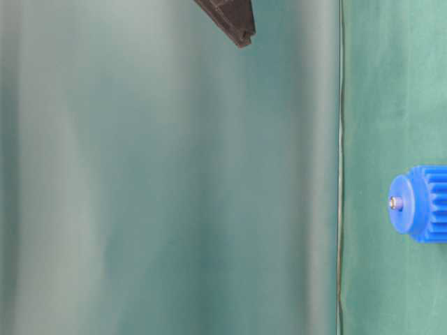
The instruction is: Insert the shaft placed at a random location into the center hole of the small gear at another random location.
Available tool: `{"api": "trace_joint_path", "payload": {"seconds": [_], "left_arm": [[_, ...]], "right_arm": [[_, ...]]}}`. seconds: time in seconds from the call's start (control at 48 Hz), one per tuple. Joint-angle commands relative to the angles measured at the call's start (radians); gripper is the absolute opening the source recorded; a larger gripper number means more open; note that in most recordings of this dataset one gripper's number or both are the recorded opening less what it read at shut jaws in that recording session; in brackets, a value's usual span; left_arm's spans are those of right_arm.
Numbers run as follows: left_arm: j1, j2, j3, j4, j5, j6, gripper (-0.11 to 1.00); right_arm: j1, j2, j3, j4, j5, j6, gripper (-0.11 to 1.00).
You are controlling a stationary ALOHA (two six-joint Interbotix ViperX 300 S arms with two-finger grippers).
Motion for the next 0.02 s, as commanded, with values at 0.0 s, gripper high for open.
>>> {"api": "trace_joint_path", "payload": {"seconds": [0.0], "left_arm": [[-0.002, 0.006, -0.018, 0.003, -0.006, 0.000, 0.00]], "right_arm": [[0.002, -0.005, -0.011, 0.000, -0.002, 0.006, 0.83]]}}
